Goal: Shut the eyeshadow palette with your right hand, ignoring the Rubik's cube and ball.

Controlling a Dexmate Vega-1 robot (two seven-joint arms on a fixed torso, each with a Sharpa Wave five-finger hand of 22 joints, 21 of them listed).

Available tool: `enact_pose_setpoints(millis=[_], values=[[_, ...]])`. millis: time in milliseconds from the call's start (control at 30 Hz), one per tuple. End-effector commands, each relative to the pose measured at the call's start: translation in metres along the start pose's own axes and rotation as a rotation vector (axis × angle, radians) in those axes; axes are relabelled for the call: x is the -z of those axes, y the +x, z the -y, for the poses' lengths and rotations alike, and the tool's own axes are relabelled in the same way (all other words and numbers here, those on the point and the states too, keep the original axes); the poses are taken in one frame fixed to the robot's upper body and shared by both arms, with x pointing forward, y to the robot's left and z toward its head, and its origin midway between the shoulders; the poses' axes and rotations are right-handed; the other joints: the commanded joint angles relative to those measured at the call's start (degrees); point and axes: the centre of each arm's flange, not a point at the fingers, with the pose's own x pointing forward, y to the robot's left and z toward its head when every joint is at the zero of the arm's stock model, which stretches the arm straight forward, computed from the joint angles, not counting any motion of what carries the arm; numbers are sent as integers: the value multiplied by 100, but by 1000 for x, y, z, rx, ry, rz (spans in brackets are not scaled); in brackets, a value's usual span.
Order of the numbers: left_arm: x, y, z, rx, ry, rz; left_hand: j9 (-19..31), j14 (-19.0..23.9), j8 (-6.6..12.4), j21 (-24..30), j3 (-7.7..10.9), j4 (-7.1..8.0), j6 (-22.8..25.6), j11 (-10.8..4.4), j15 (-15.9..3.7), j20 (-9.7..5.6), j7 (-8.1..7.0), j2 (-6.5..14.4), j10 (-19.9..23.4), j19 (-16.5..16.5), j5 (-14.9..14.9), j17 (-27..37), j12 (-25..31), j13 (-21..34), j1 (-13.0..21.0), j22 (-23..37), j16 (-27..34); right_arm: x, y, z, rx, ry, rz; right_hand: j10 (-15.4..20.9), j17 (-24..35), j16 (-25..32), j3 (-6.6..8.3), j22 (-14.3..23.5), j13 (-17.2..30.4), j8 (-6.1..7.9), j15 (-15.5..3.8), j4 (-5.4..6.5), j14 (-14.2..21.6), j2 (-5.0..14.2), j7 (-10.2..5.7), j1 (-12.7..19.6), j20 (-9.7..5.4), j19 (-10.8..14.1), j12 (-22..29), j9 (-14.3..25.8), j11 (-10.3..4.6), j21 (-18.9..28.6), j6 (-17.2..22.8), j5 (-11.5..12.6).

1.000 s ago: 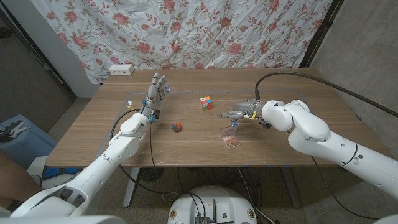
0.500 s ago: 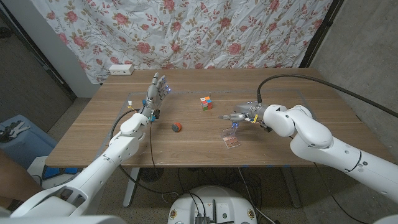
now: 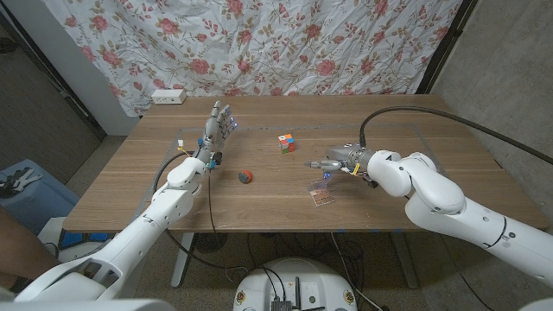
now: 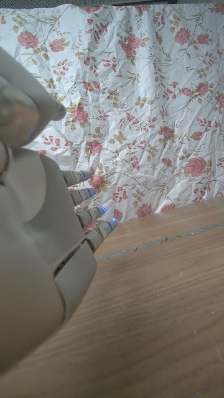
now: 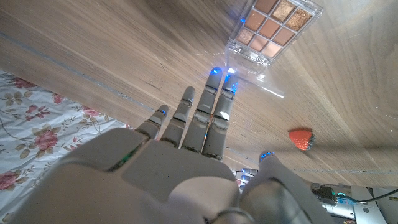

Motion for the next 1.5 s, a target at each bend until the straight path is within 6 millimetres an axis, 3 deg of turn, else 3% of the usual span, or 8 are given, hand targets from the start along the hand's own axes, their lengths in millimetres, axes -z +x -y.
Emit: enact_pose_setpoints(millis=[33,467,667,967,1067,1167,1500], values=[[0,0,0,-1,0,0,24,23,29,25,57,-11,-11,-50,-135,6,-40,45,1,44,20,30,28,24,35,21,35,0,-8,-8,23,17,-9,-36,15,13,44,24,5,-39,-55,15,-35,195,-14,-20,-1,21,-15,-6,3,19,-24,-25],[0,0,0,-1,0,0,24,24,30,25,57,-11,-11,-41,-133,6,-41,45,5,44,20,30,30,24,35,21,35,3,-16,-17,47,34,-18,-35,12,2,55,24,-1,-57,-52,16,-65,186,-8,-28,0,2,-34,-8,1,9,-47,-38],[0,0,0,-1,0,0,24,21,30,25,57,-11,-10,-55,-135,10,-41,45,7,45,21,30,30,24,35,21,34,5,-22,-23,83,55,-31,-94,8,-17,78,23,-13,-75,-49,4,-116,191,-30,-14,-115,-26,-77,-11,-3,-1,-65,-45],[0,0,0,1,0,0,24,27,30,25,57,-11,-9,-53,-130,4,-41,46,4,44,21,30,29,24,35,21,37,14,-30,-32,166,113,-33,-180,-2,-22,143,20,-47,-114,-60,-44,-134,229,-67,56,-130,39,-136,-15,-5,21,-128,-52],[0,0,0,1,0,0,24,30,31,25,58,-11,-7,-55,-131,7,-41,46,-3,44,21,30,27,24,35,21,38,16,-32,-35,189,130,-20,-213,-6,-14,170,20,-60,-129,-77,-66,-115,240,-78,85,-87,91,-156,-17,-12,37,-148,-58],[0,0,0,-1,0,0,24,28,31,24,58,-11,-8,-55,-130,9,-41,46,2,42,21,30,28,24,35,21,37,18,-35,-38,214,149,0,-286,-11,-10,212,22,-96,-199,-97,-100,-104,238,-107,120,90,238,-195,-19,-7,76,-280,-82],[0,0,0,-1,0,0,24,27,29,25,58,-11,-11,-54,-134,6,-41,46,5,43,21,30,30,24,35,21,36,15,-45,-48,279,130,16,-450,-15,2,289,20,-138,-329,-126,-165,-78,258,-150,194,89,364,-250,-21,-22,88,-537,-114]])
